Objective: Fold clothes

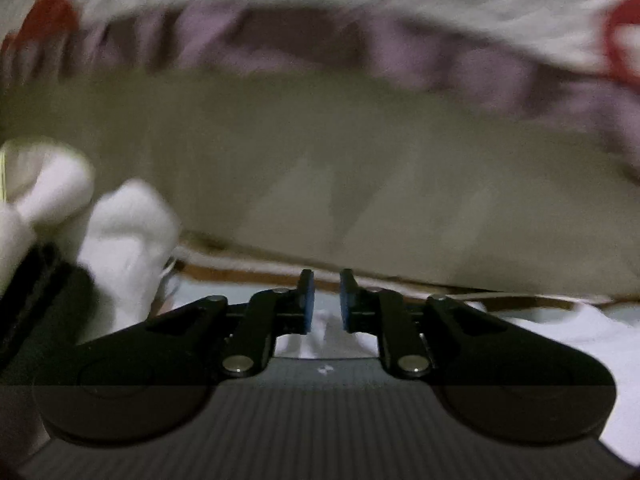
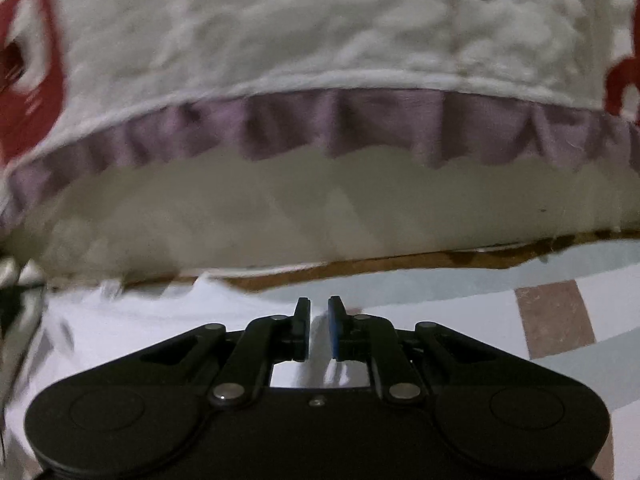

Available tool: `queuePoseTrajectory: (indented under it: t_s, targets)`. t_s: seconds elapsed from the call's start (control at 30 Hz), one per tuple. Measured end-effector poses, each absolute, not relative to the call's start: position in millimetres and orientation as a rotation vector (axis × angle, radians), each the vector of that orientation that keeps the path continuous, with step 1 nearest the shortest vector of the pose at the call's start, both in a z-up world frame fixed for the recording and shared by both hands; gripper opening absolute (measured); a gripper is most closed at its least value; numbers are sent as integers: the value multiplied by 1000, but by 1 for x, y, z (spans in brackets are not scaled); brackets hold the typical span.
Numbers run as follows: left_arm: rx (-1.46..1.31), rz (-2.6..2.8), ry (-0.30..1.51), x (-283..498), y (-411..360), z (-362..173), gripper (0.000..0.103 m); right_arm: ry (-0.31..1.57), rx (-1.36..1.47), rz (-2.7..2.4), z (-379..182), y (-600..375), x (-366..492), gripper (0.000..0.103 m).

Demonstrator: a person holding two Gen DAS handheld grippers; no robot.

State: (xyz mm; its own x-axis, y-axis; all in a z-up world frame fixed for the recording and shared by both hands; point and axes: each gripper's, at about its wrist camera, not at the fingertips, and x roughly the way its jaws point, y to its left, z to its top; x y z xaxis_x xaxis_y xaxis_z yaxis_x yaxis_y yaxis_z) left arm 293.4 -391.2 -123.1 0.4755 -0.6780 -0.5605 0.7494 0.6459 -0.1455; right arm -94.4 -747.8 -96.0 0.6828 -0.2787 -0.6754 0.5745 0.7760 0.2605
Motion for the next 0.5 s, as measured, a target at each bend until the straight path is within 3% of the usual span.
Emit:
queuePoseTrajectory:
  t_s: [0.13, 0.23, 0.37, 0.5]
  targets:
    - [258, -1158, 634, 243, -383, -124, 22, 734, 355, -350, -96, -711, -92, 17]
    - [417, -1309, 707, 202, -399, -139, 27, 787, 311, -239, -101, -685, -84, 38]
    - [488, -1363, 871, 173, -434, -162, 31, 864, 277, -253, -120, -673, -69, 43]
    - [567, -1348, 898, 171, -473, -172, 31, 895, 298, -314, -134, -683, -54, 44]
